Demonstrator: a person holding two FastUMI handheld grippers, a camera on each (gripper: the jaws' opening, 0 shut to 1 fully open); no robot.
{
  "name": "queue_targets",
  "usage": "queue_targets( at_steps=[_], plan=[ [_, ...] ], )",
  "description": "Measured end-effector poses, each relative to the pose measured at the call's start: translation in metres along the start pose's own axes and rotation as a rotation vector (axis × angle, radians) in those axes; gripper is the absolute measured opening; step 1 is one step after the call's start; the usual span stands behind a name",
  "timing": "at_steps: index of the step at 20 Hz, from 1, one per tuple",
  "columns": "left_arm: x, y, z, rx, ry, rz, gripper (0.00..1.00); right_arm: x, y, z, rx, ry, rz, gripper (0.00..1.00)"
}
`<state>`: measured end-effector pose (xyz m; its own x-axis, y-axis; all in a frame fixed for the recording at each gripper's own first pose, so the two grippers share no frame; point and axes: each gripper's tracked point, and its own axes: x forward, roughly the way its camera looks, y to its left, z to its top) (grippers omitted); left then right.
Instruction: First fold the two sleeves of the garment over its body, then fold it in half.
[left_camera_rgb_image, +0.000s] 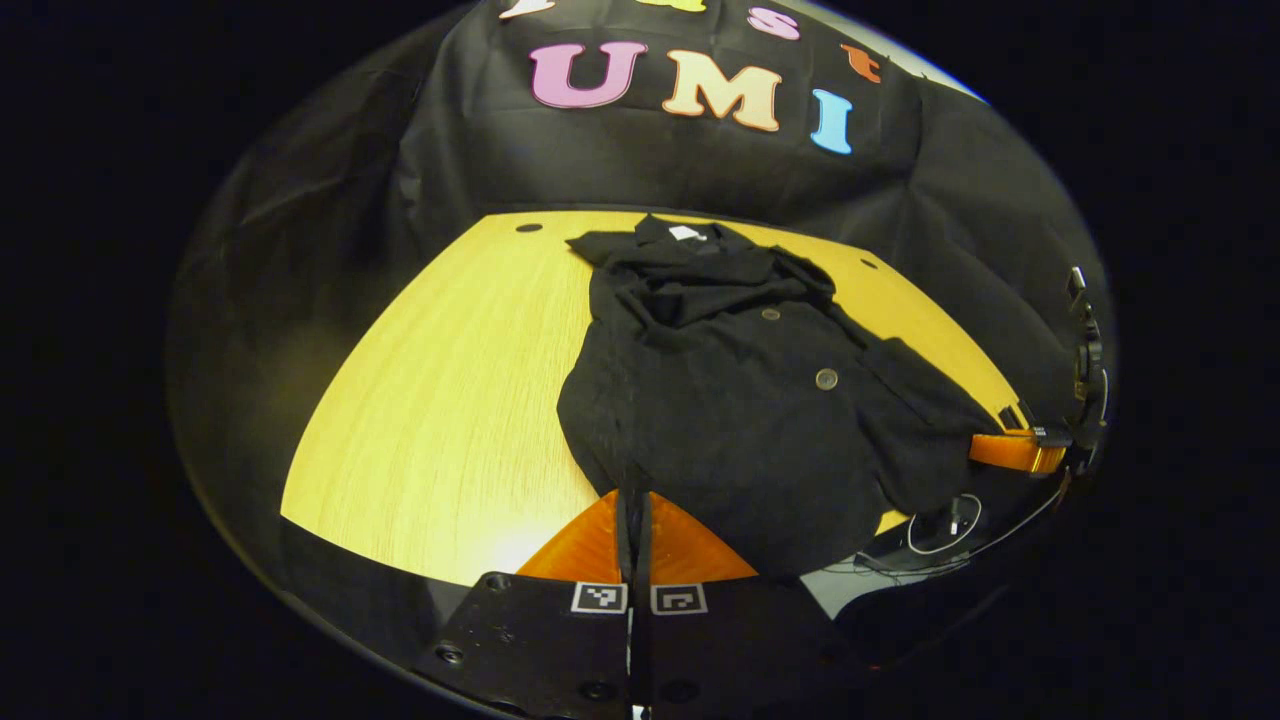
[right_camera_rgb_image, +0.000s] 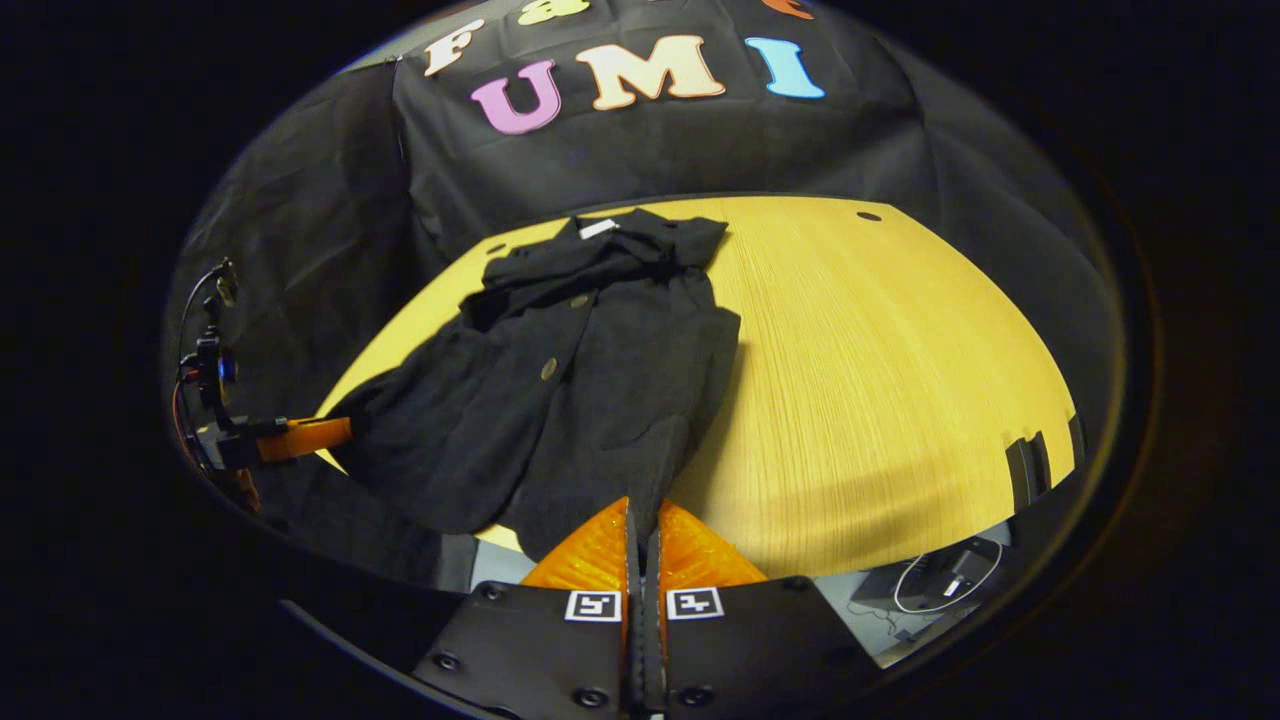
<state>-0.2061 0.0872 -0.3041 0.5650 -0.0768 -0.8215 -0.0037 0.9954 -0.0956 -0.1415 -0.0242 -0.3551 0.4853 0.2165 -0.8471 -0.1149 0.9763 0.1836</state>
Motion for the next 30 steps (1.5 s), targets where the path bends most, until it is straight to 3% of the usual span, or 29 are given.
queue_targets(
  at_steps=[4, 8, 13, 14, 15, 17, 19, 30],
  plan=[
    [0.01, -0.021, 0.074, -0.015, -0.136, -0.004, 0.0, -0.005, 0.018, 0.069, -0.053, -0.139, 0.084, 0.02],
    [0.02, -0.016, 0.129, -0.015, -0.226, 0.023, 0.0, -0.001, 0.022, 0.128, -0.059, -0.223, 0.12, 0.02],
    [0.041, 0.005, 0.188, -0.03, -0.294, 0.039, 0.0, 0.015, 0.018, 0.194, -0.045, -0.312, 0.091, 0.02],
    [0.047, 0.01, 0.198, -0.023, -0.305, 0.039, 0.0, 0.018, 0.017, 0.208, -0.042, -0.328, 0.084, 0.06],
    [0.053, 0.015, 0.208, -0.012, -0.313, 0.046, 0.0, 0.021, 0.018, 0.223, -0.041, -0.348, 0.081, 0.02],
    [0.064, 0.024, 0.228, 0.001, -0.334, 0.056, 0.0, 0.029, 0.02, 0.249, -0.056, -0.377, 0.065, 0.06],
    [0.076, 0.027, 0.246, -0.011, -0.355, 0.041, 0.0, 0.037, 0.024, 0.268, -0.064, -0.394, 0.057, 0.02],
    [0.177, 0.067, 0.298, 0.028, -0.335, 0.041, 0.0, 0.121, 0.0, 0.343, -0.043, -0.381, -0.058, 0.02]
  ],
)
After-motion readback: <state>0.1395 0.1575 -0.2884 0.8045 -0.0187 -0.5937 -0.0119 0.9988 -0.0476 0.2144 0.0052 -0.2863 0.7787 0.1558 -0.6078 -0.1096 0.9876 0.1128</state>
